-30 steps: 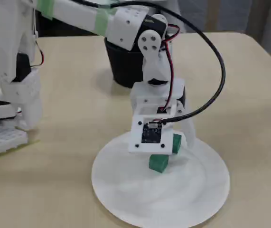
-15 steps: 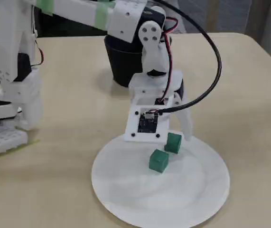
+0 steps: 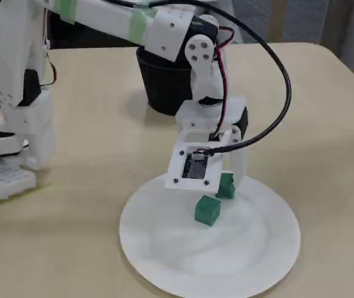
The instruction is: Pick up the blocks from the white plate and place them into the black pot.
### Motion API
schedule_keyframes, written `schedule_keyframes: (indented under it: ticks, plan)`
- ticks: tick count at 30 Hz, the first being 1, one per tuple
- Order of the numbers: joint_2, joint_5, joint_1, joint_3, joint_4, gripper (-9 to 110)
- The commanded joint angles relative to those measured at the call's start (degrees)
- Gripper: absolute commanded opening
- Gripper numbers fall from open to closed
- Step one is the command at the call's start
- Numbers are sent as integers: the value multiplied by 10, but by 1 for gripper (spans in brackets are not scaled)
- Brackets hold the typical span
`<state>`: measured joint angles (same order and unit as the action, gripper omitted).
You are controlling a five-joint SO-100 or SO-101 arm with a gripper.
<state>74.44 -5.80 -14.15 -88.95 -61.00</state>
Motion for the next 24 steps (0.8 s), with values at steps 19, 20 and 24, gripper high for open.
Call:
schedule_keyframes:
  ticks: [19,20,24]
  plan:
    - [336,13,214,28,-83,-2]
    - [344,8,244,28,-102,-2]
    - [360,-25,367,26,-139,-2]
